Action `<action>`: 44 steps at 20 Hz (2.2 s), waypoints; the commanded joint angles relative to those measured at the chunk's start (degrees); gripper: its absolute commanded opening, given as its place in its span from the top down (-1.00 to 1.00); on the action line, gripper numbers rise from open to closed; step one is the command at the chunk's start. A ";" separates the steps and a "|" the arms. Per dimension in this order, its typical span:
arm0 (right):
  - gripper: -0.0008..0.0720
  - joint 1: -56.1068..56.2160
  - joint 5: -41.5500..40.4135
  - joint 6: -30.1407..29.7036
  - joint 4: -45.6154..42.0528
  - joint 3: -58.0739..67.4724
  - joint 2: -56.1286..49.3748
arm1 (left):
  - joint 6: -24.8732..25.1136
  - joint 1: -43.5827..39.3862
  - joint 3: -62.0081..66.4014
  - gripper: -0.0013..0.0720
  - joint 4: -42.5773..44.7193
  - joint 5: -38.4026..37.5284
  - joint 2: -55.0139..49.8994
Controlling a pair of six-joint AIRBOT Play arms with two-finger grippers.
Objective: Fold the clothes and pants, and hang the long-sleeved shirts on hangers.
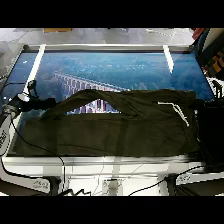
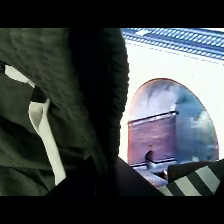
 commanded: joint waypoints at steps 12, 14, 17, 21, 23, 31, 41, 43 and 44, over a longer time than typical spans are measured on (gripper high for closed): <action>0.88 0.02 -0.35 0.00 0.11 0.02 0.02 | 5.53 -1.49 9.44 0.91 1.75 18.60 12.00; 0.88 0.02 -0.46 0.00 0.11 0.02 0.02 | 5.55 -1.49 9.92 0.91 1.75 22.56 16.04; 0.88 0.02 -0.96 0.04 0.11 0.02 0.02 | 5.57 -1.18 9.90 0.91 1.79 21.77 21.07; 0.88 0.02 -1.03 0.02 0.11 0.02 0.02 | 6.40 0.33 9.84 0.91 9.35 3.98 23.23; 0.88 0.02 -1.25 0.02 0.11 0.02 0.02 | 6.40 1.70 9.46 0.92 17.49 -11.28 21.40; 0.88 0.02 -1.62 0.07 0.96 0.02 0.00 | 6.36 5.16 5.99 0.91 33.94 -22.82 7.04; 0.88 8.11 -22.27 4.57 6.45 0.02 -0.02 | -11.69 2.67 16.70 0.91 39.08 14.43 7.87; 0.88 10.54 -26.80 4.63 5.86 0.02 -0.11 | -11.72 2.03 18.56 0.91 39.04 14.73 8.63; 0.88 11.45 -28.81 5.86 4.68 0.02 -0.11 | -11.93 1.88 18.53 0.92 38.21 12.46 9.14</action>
